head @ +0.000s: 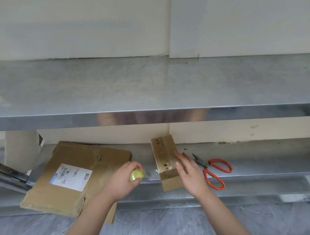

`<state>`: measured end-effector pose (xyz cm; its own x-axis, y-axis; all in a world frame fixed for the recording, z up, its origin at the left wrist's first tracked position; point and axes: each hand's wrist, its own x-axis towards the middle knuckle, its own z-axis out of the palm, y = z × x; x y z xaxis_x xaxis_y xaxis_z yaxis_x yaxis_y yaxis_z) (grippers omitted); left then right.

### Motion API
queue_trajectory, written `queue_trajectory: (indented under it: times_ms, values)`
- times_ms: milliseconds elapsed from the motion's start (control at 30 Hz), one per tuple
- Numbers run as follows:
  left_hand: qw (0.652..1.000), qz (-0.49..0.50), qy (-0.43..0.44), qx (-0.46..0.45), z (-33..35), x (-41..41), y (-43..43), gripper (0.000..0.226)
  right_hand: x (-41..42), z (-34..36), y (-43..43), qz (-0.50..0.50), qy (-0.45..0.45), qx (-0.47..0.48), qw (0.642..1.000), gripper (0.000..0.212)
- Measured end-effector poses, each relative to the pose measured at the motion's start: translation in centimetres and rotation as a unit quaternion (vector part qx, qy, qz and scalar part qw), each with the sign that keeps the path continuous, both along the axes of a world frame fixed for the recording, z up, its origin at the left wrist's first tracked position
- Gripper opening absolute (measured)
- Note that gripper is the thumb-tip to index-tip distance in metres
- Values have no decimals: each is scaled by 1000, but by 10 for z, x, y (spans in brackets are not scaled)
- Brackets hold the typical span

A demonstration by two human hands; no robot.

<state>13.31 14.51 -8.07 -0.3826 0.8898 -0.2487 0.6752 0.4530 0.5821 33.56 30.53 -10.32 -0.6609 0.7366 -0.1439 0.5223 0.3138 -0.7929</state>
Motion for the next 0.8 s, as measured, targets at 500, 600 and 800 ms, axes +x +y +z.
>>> queue_trajectory:
  times_ms: [500,600,800]
  values:
    - [1000,24,-1,4,9,3,-3,22,81,-33,64,-51,-402,179,896,39]
    - [1000,26,1,4,11,3,-3,22,80,-30,50,-53,-433,208,875,29]
    - [1000,24,5,3,16,8,1,22,96,-7,-16,-122,-260,198,937,35]
